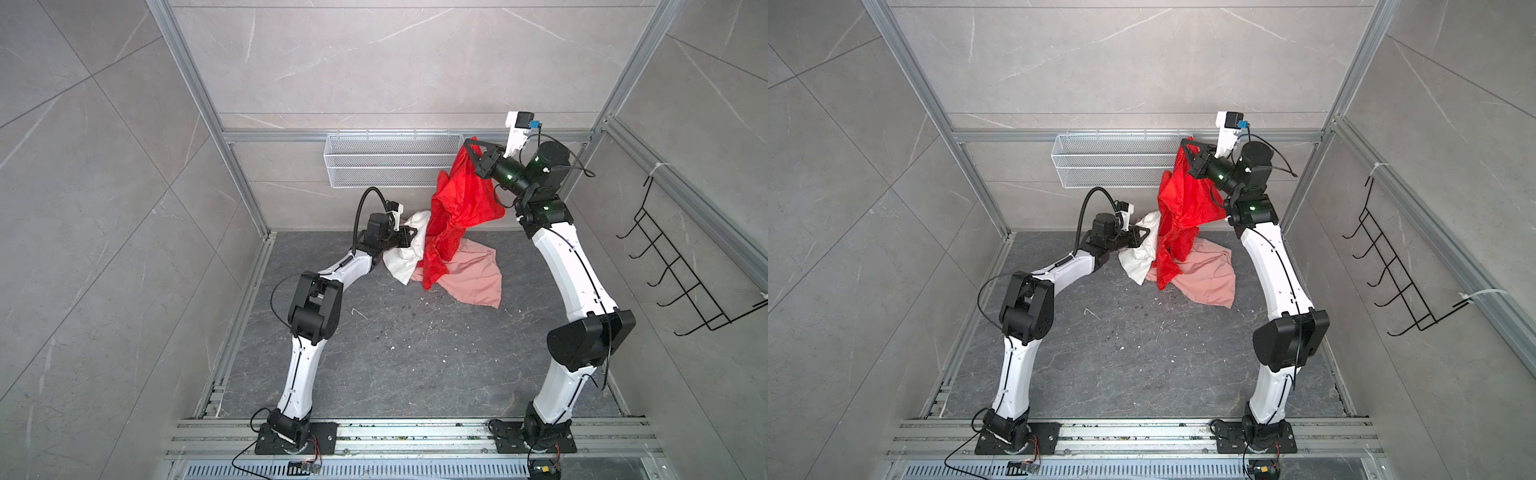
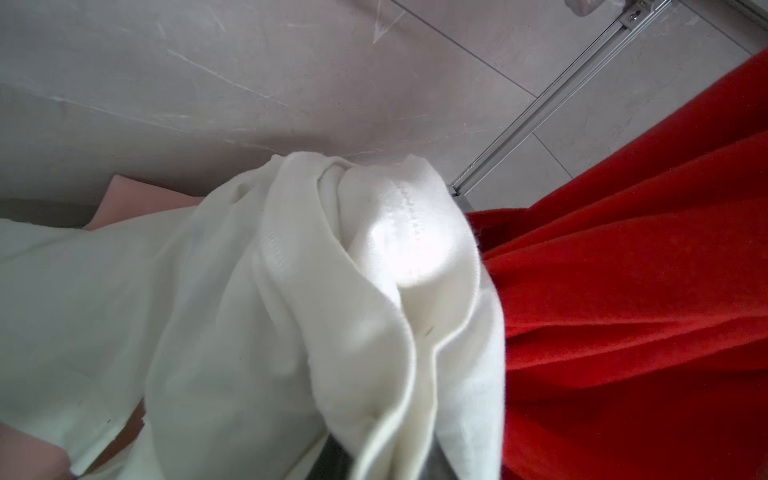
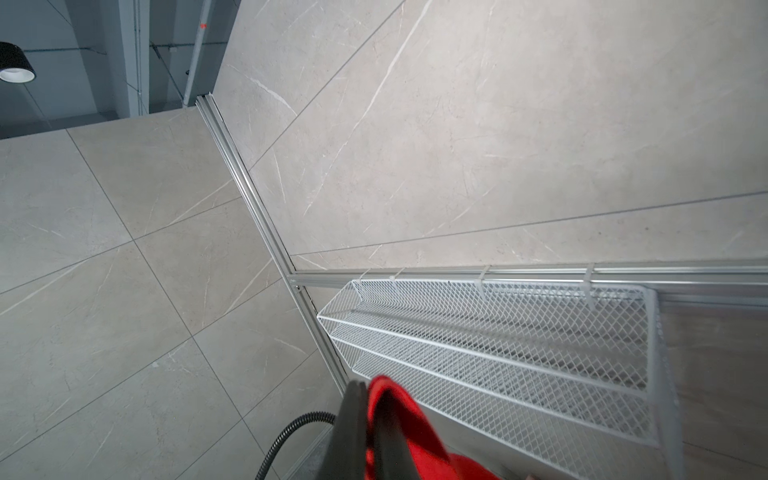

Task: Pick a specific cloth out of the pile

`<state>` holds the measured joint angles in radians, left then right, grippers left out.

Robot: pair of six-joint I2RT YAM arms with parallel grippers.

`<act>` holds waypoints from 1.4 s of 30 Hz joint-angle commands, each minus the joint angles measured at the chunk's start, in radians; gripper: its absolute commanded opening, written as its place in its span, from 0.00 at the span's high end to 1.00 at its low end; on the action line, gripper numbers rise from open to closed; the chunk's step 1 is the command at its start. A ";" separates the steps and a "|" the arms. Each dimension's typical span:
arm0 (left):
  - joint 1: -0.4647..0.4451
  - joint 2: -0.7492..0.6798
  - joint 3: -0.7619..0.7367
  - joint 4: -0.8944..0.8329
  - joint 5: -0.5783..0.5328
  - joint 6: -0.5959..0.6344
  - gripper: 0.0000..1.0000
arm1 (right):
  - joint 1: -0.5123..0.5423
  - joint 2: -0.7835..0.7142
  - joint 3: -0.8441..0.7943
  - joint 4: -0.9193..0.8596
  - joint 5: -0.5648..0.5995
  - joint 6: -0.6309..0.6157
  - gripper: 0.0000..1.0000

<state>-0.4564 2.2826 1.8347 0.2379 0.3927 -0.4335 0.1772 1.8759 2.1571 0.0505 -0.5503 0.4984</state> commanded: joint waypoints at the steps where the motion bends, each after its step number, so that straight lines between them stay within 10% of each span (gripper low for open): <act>1: -0.003 -0.002 0.034 0.009 -0.024 0.045 0.98 | -0.002 -0.008 0.091 0.025 -0.008 -0.032 1.00; 42: -0.054 0.255 0.348 -0.075 -0.022 0.007 1.00 | -0.040 -0.071 0.358 -0.226 0.044 -0.180 1.00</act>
<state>-0.5041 2.5141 2.1262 0.1616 0.3691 -0.4194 0.1394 1.8652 2.5095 -0.2150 -0.5159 0.3393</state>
